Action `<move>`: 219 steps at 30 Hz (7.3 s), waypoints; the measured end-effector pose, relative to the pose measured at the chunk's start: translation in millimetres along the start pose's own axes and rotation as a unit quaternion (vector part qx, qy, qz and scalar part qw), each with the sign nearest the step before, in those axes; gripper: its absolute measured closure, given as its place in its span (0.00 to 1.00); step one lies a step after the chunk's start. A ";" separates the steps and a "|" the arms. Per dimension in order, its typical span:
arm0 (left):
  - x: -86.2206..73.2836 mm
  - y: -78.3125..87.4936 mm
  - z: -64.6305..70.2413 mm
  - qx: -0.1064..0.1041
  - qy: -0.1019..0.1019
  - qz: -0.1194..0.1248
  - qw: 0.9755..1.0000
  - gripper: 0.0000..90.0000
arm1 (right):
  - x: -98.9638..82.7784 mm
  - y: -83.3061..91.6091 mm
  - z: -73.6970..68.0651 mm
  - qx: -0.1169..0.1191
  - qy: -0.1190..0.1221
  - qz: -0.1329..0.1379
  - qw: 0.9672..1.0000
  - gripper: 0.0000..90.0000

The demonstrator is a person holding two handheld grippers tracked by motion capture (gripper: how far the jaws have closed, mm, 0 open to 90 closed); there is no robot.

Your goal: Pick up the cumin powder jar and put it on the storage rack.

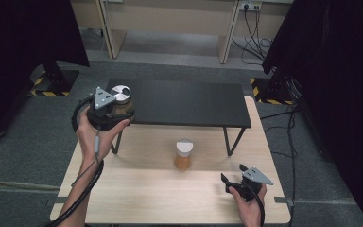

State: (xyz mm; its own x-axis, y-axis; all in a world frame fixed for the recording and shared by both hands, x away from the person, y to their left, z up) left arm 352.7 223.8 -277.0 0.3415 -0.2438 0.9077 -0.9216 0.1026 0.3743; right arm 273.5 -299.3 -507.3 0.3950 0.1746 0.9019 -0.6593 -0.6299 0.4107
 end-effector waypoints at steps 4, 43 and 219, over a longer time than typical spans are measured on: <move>3.2 -9.3 -1.3 0.013 0.007 -0.006 1.000 0.33 | 0.3 -0.5 -1.1 -0.001 0.003 -0.002 1.000 0.12; -4.0 -39.0 -6.9 0.037 0.045 -0.022 0.998 0.33 | 0.4 -0.7 -0.8 0.001 0.004 -0.002 1.000 0.13; -241.6 0.6 50.9 0.018 0.021 -0.049 0.998 0.13 | 0.9 -1.6 -2.1 0.004 0.010 -0.006 1.000 0.13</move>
State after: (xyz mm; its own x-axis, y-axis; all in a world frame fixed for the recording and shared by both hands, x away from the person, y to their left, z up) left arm 260.3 233.7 -505.8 0.4380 -0.2102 0.8741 -0.8886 0.0458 0.4563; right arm 273.5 -296.6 -506.8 0.3892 0.1970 0.8998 -0.6491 -0.6345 0.4196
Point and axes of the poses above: each handheld gripper's, and its own axes: y roughly backward along the jaws, x roughly out of its top, z roughly to its right, the point moved 6 cm from there along -y, roughly forward along the jaws, and after that the axes turned 14 degrees about x, right-handed, at the moved point
